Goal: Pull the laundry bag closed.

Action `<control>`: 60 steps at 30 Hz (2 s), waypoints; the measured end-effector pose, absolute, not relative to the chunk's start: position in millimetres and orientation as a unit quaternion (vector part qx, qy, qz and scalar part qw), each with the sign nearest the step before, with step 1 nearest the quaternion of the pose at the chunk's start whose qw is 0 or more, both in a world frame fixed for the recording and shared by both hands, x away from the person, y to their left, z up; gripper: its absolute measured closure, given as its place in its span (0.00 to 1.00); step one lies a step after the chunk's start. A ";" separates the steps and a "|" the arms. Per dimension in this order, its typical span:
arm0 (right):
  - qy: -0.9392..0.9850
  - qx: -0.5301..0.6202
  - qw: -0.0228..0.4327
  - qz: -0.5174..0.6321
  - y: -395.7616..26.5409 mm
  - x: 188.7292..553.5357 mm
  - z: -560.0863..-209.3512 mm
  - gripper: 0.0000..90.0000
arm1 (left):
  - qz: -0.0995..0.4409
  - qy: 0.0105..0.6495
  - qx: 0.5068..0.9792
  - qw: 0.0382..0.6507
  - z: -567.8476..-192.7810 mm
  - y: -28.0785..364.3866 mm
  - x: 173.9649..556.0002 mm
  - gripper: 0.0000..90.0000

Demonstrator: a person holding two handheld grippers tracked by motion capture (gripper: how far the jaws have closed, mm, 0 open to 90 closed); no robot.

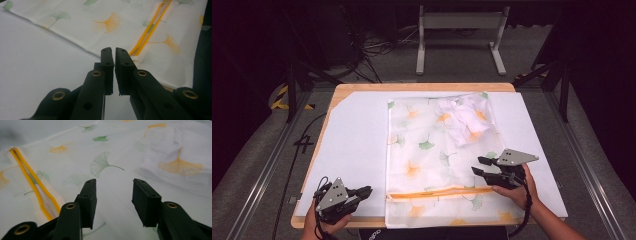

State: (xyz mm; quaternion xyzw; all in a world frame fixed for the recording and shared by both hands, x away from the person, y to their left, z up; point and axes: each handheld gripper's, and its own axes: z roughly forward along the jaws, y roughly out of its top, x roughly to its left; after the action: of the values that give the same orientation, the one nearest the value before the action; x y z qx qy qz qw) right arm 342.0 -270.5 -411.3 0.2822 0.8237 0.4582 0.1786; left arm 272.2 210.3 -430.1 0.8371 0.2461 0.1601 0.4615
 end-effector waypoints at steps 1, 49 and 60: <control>0.828 0.275 0.172 0.457 -264.6 342.5 -411.1 0.60 | 0.156 0.246 0.839 0.460 -430.6 208.1 271.1 0.96; 0.889 0.196 0.025 0.413 -19.1 341.0 -446.7 0.62 | 0.103 0.165 0.901 0.387 -458.7 158.2 265.5 1.00; 0.898 0.192 0.049 0.392 -10.8 337.6 -449.0 0.61 | 0.099 0.166 0.900 0.390 -459.2 158.5 265.7 1.00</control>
State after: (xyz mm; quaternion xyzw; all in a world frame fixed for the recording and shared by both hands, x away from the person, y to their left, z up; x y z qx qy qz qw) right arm 337.6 -10.8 -449.0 0.1924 0.8983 0.3920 0.0485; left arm 265.7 158.5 -459.2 0.9003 0.1657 0.0992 0.3902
